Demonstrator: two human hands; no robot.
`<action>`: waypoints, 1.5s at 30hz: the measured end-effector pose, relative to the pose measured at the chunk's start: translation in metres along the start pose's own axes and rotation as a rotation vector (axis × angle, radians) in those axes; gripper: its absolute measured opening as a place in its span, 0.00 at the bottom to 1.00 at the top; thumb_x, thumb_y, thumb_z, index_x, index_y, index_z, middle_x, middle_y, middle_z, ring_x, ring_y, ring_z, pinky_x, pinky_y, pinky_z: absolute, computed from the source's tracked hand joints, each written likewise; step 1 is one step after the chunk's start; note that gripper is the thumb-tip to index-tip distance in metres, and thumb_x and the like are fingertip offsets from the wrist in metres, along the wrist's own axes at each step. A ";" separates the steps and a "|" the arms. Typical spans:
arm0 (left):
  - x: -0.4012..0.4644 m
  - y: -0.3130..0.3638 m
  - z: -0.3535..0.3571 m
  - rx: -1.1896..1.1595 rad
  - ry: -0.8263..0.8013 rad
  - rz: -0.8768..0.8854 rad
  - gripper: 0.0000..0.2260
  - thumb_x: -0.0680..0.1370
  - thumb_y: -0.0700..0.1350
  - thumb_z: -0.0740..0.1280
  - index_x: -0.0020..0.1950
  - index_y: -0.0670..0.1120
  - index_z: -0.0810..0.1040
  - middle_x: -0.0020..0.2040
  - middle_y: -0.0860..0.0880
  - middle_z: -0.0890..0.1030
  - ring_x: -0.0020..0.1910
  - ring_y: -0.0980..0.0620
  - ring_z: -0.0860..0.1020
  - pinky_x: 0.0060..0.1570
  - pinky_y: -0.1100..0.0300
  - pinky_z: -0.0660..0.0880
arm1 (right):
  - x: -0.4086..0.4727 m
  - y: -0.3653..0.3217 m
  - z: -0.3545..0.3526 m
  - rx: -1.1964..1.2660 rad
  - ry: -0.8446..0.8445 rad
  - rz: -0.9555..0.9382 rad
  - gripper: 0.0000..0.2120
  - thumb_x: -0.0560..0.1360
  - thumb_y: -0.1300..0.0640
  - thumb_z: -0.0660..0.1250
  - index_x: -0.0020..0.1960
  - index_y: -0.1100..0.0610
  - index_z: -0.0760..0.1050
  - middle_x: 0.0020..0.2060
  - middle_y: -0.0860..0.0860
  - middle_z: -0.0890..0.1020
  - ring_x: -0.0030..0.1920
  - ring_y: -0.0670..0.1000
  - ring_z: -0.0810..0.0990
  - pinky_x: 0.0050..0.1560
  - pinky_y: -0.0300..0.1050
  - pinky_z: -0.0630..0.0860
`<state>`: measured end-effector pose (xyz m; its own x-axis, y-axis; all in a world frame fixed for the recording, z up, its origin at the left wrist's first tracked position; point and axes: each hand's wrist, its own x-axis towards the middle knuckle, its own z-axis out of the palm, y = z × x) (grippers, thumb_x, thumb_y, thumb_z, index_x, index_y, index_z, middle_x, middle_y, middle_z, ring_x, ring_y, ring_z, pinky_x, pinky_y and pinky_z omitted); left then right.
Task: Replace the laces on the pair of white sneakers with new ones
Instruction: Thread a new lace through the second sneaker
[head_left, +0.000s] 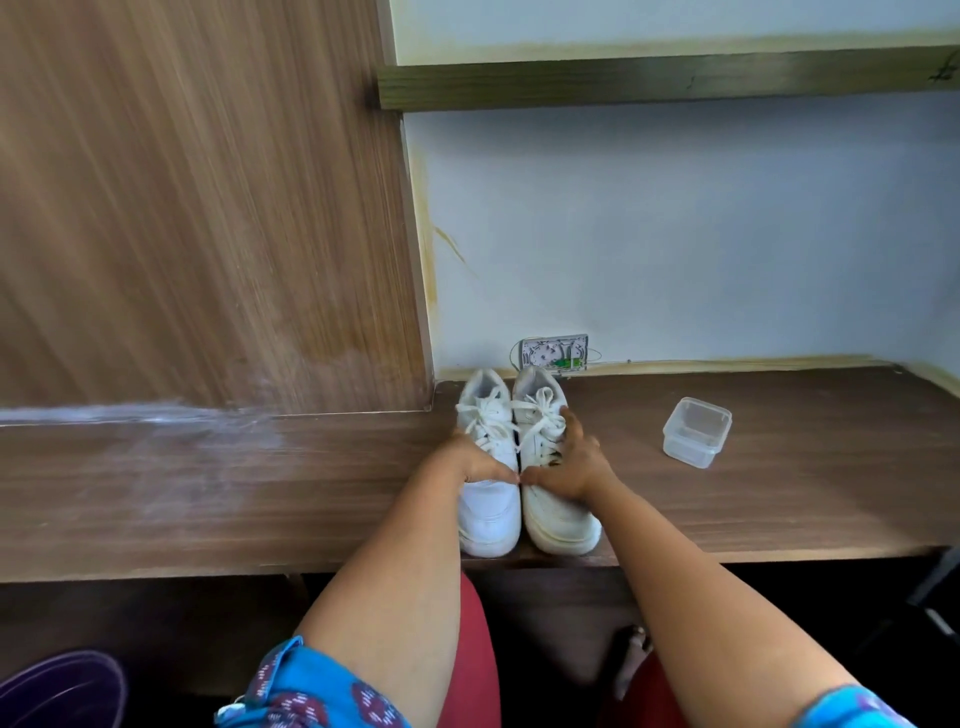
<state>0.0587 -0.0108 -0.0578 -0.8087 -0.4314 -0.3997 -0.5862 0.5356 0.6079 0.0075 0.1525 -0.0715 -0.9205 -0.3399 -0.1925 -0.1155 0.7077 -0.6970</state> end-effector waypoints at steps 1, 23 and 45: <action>-0.003 0.000 -0.002 -0.054 -0.047 0.009 0.42 0.68 0.48 0.79 0.75 0.42 0.60 0.73 0.46 0.64 0.71 0.44 0.65 0.61 0.54 0.68 | 0.002 -0.003 0.001 0.015 -0.028 -0.008 0.55 0.64 0.44 0.76 0.78 0.44 0.43 0.70 0.59 0.62 0.70 0.62 0.66 0.68 0.54 0.67; -0.012 0.032 -0.033 0.598 0.038 0.404 0.33 0.72 0.54 0.68 0.76 0.54 0.61 0.78 0.48 0.57 0.78 0.48 0.47 0.73 0.37 0.43 | 0.029 -0.007 -0.050 -0.514 -0.319 -0.307 0.57 0.55 0.51 0.83 0.74 0.52 0.52 0.67 0.49 0.64 0.70 0.52 0.63 0.67 0.49 0.67; -0.074 0.035 -0.005 0.616 -0.159 0.343 0.27 0.72 0.65 0.68 0.56 0.42 0.75 0.52 0.44 0.77 0.47 0.50 0.72 0.43 0.59 0.66 | -0.061 0.009 -0.046 -0.042 -0.121 -0.118 0.41 0.70 0.35 0.69 0.75 0.48 0.55 0.67 0.57 0.63 0.68 0.59 0.67 0.61 0.47 0.66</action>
<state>0.0980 0.0359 -0.0038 -0.9218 -0.0796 -0.3794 -0.1807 0.9541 0.2390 0.0452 0.2080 -0.0336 -0.8482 -0.4924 -0.1950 -0.2375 0.6828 -0.6910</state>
